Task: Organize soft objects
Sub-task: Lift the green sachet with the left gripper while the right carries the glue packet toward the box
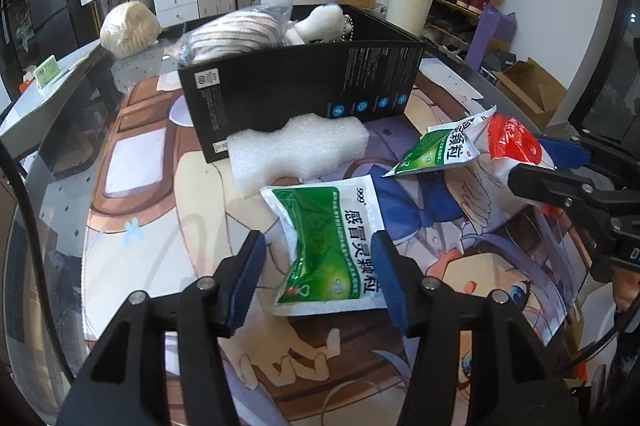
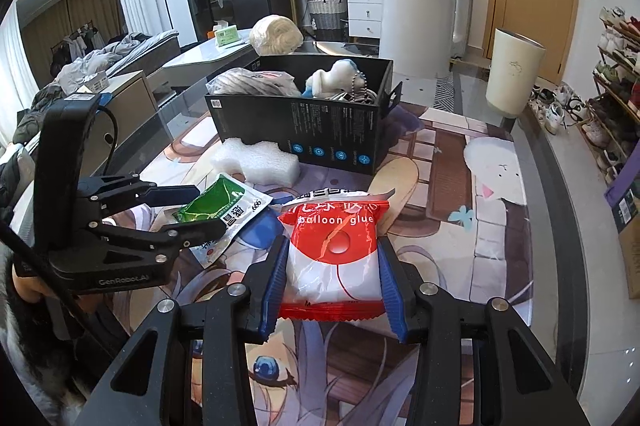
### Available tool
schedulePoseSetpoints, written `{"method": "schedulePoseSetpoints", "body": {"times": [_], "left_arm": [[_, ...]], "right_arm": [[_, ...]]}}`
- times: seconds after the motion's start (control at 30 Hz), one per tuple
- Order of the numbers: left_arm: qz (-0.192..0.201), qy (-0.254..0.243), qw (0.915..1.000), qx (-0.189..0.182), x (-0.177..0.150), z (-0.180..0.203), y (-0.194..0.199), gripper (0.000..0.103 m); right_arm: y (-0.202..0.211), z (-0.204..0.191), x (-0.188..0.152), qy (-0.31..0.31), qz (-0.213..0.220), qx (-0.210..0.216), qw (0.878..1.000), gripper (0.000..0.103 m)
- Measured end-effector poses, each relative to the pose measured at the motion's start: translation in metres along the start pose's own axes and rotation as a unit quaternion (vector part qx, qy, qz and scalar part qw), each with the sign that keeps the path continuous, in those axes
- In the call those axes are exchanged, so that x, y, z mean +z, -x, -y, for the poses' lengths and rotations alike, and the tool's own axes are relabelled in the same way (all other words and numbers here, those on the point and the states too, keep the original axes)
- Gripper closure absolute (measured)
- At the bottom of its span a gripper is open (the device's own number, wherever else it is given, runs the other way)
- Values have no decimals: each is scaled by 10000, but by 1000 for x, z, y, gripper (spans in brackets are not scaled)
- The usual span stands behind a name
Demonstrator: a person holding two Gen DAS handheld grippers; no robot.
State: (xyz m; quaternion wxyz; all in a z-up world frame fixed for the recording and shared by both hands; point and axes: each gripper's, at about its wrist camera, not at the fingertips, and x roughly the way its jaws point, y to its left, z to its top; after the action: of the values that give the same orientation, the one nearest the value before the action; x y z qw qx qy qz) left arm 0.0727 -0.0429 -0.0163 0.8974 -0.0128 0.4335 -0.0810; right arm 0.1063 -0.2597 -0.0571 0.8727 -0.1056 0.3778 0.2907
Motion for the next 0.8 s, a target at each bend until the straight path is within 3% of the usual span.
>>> {"method": "schedulePoseSetpoints", "body": {"times": [0.13,0.2,0.33,0.4,0.53,0.63,0.8], "left_arm": [[-87,46,9999,-71,2,6,-4,24],[-118,29,9999,-55,2,8,-5,23],[-187,-245,9989,356,3,17,-12,20],[-141,-258,9990,332,3,17,-13,20],[32,-381,9990,241,2,17,-10,49],[97,-464,9988,153,1,18,-7,63],[158,-448,9988,77,0,16,-3,68]], "right_arm": [[5,0,-3,-3,62,-37,10000,60],[9,1,-4,-14,91,-51,9999,60],[16,1,-8,-17,153,-87,9998,60],[18,1,-8,-16,181,-92,9998,60],[19,1,-8,-22,241,-85,9997,60],[19,1,-8,-23,248,-75,9997,60],[18,0,-7,-29,264,-66,9996,60]]}}
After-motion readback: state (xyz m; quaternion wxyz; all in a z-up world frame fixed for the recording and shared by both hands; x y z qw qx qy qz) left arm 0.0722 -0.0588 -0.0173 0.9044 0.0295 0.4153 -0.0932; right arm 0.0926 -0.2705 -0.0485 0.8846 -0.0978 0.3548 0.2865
